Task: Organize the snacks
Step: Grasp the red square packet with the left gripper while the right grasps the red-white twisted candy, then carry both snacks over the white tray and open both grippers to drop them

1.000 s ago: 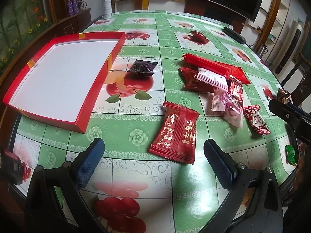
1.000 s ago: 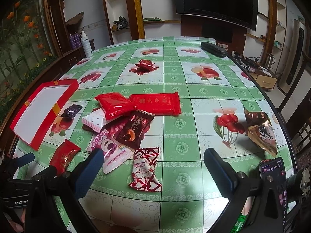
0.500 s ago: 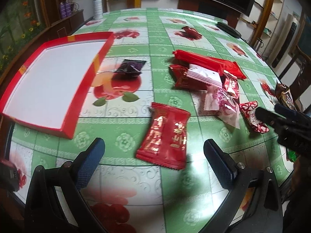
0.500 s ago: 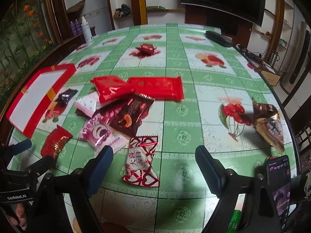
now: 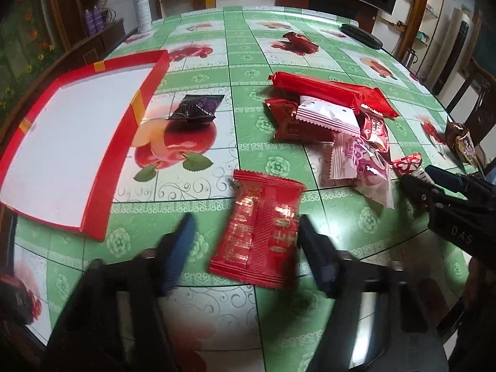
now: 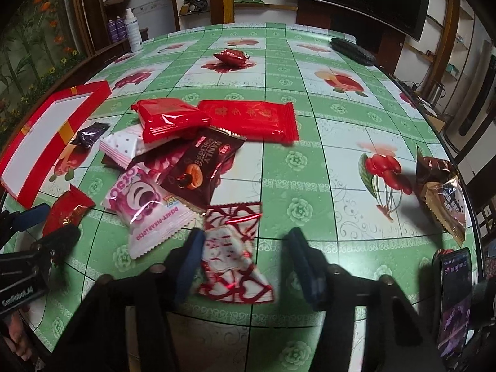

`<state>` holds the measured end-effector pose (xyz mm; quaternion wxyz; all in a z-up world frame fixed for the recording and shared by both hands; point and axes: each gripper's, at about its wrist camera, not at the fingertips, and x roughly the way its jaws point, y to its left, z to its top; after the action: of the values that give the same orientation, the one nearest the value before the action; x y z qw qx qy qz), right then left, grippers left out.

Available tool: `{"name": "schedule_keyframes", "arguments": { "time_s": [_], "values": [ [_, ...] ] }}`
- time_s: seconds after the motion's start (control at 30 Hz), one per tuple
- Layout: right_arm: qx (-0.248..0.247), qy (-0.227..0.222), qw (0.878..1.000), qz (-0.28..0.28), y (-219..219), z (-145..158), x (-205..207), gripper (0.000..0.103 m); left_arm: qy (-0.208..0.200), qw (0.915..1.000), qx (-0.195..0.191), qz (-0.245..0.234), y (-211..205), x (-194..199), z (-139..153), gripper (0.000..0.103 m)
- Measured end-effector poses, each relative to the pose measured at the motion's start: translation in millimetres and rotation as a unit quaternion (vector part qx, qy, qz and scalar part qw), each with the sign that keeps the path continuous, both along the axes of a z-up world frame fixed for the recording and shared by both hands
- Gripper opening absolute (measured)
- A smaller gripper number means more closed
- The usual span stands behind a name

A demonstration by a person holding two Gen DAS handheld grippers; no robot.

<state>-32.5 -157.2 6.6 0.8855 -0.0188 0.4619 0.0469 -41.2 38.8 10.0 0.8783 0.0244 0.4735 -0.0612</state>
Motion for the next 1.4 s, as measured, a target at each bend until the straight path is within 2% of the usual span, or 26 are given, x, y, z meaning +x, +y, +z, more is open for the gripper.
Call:
{"name": "schedule_keyframes", "arguments": {
  "time_s": [0.07,0.27,0.5,0.8,0.97,1.13,1.27,1.4],
  "values": [
    [-0.001,-0.002,1.000,0.006,2.1,0.9,-0.9,0.037,0.000,1.0000,-0.005,-0.004,1.0,0.2,0.9,0.047],
    [0.000,-0.008,1.000,0.012,3.8,2.2,-2.2,0.034,0.003,0.9991,-0.041,-0.009,9.7,-1.6,3.8,0.043],
    [0.011,-0.028,0.999,0.010,-0.2,20.0,-7.8,0.034,-0.001,0.9976,-0.069,0.002,20.6,-7.0,11.5,0.043],
    [0.031,-0.064,0.996,0.045,18.2,52.3,-14.2,0.034,-0.042,0.9949,-0.091,0.017,42.6,-17.8,46.4,0.043],
    [0.056,-0.067,0.993,0.083,38.8,65.2,-10.1,0.034,-0.066,0.9927,-0.090,0.047,69.5,-16.6,64.7,0.043],
    [0.084,-0.061,0.986,0.131,66.6,74.3,-1.8,0.034,-0.077,0.9884,-0.089,0.096,110.0,-10.1,72.4,0.043],
    [0.096,-0.058,0.980,0.164,95.5,81.8,7.1,0.034,-0.077,0.9842,-0.074,0.141,143.8,0.8,66.8,0.043],
    [0.100,-0.055,0.974,0.194,123.4,86.8,14.4,0.034,-0.061,0.9829,-0.052,0.166,164.6,20.0,51.6,0.043]
  ]
}}
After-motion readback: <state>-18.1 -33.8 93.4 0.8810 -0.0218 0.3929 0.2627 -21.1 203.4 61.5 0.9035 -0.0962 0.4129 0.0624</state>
